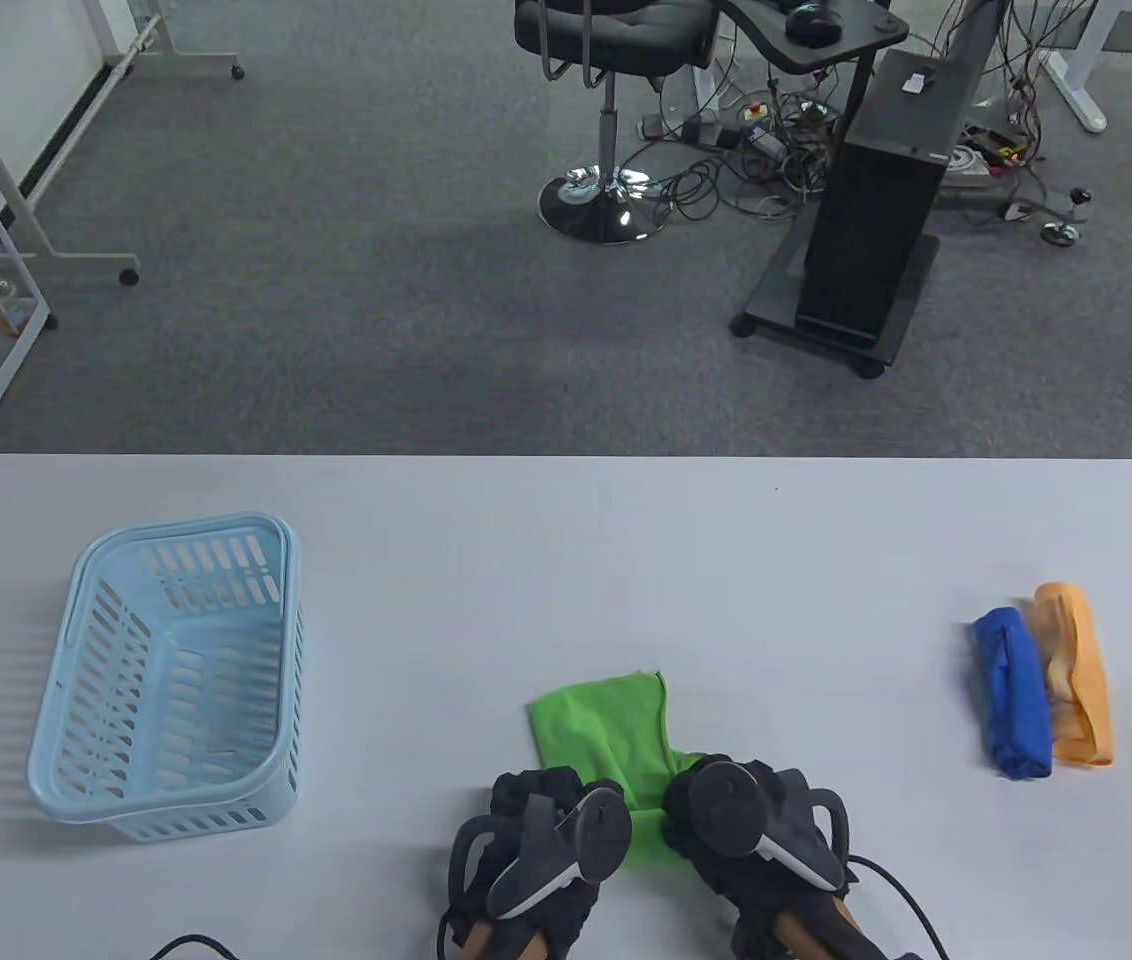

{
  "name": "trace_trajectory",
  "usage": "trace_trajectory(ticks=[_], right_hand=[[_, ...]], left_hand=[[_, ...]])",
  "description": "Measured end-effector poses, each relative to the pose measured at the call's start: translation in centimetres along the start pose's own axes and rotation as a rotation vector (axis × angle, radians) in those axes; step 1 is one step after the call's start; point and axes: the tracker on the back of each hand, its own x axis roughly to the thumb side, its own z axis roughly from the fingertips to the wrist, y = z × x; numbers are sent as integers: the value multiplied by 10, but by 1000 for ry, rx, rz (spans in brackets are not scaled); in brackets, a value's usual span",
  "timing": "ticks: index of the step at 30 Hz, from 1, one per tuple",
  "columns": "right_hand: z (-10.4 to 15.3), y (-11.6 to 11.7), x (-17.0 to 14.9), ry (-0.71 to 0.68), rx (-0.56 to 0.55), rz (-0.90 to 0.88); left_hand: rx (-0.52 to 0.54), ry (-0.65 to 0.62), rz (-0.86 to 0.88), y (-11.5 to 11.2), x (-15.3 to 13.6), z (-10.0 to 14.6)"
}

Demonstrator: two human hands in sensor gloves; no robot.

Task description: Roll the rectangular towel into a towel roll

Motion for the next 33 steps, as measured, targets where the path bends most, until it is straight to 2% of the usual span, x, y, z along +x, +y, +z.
trace_trajectory(ticks=[2, 5, 7, 11, 23, 30, 33], right_hand=[[1, 0, 2, -44, -22, 56], [1, 0, 0, -44, 14, 58], [-1, 2, -5, -24, 90, 14], [-3, 7, -6, 1, 181, 73], [-2, 1, -8, -11, 160, 9], [1, -4, -9, 2, 53, 55], [1, -6, -8, -38, 27, -87]], left_hand=[[69, -42, -25, 2, 4, 2], [41, -50, -75, 1, 5, 3], [-13, -46, -57, -2, 2, 2], [-120, -4, -111, -9, 1, -2], [-64, -33, 52, 0, -10, -2], [-74, 1, 132, 0, -18, -4], [-72, 32, 129, -1, -20, -5]])
